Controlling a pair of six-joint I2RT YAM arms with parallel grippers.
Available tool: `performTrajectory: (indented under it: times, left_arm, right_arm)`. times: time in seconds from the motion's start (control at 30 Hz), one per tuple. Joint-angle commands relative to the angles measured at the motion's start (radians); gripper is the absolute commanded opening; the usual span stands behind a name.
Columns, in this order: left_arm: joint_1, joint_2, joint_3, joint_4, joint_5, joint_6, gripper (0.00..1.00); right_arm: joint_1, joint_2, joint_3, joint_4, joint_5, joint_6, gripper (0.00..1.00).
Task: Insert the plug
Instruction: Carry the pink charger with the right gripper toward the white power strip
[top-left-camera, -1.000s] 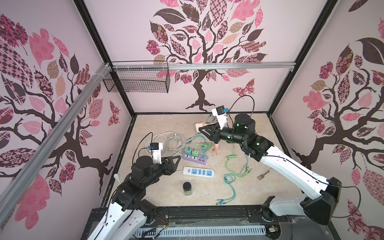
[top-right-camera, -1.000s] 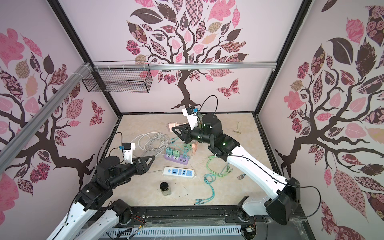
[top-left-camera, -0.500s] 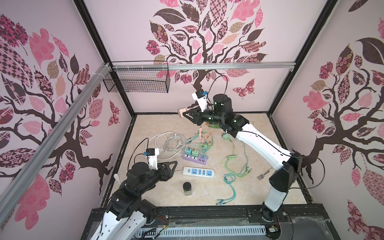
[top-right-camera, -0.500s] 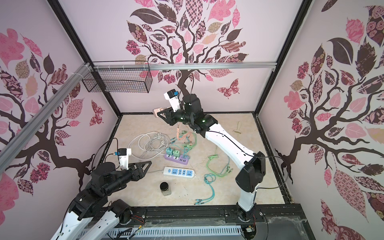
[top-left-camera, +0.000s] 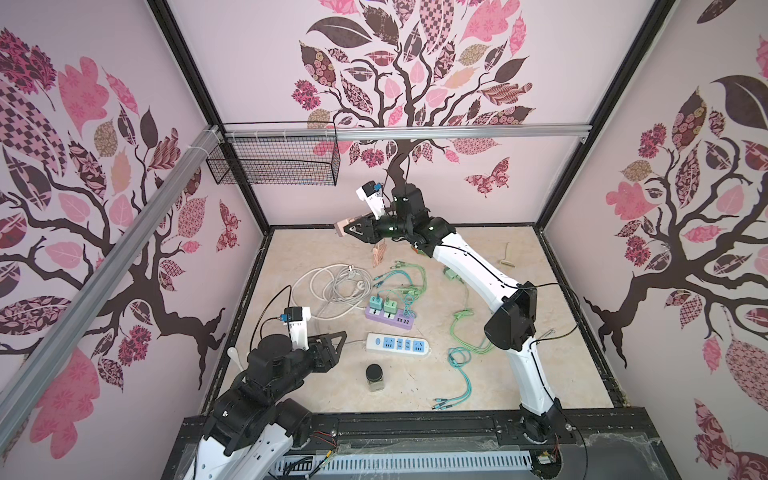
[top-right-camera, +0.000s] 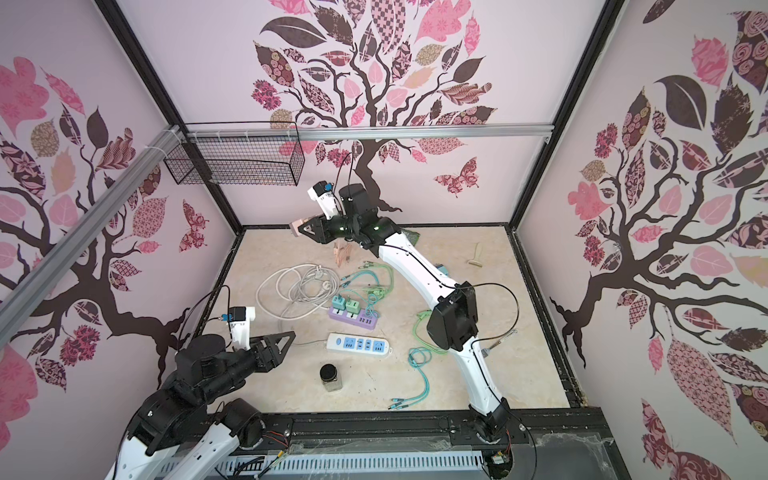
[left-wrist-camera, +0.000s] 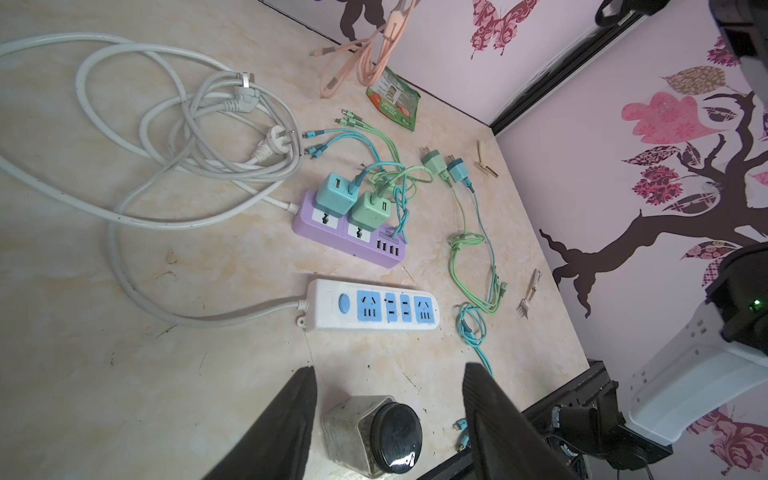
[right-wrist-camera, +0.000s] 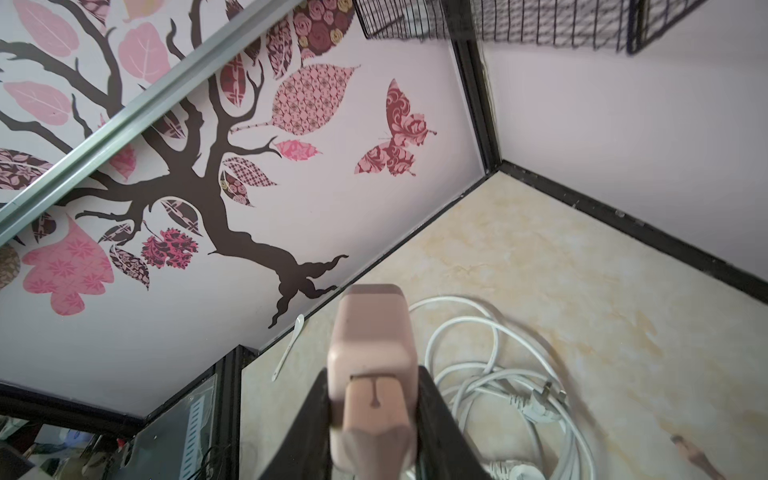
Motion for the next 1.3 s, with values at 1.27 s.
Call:
performTrajectory:
  times: [1.27]
  left_arm:
    - [0.013,0.255,-0.285,0.372,0.013,-0.244,0.41]
  right_arm:
    - [0.164,-0.287,-0.579,-0.458,0.213,-0.512,0.18]
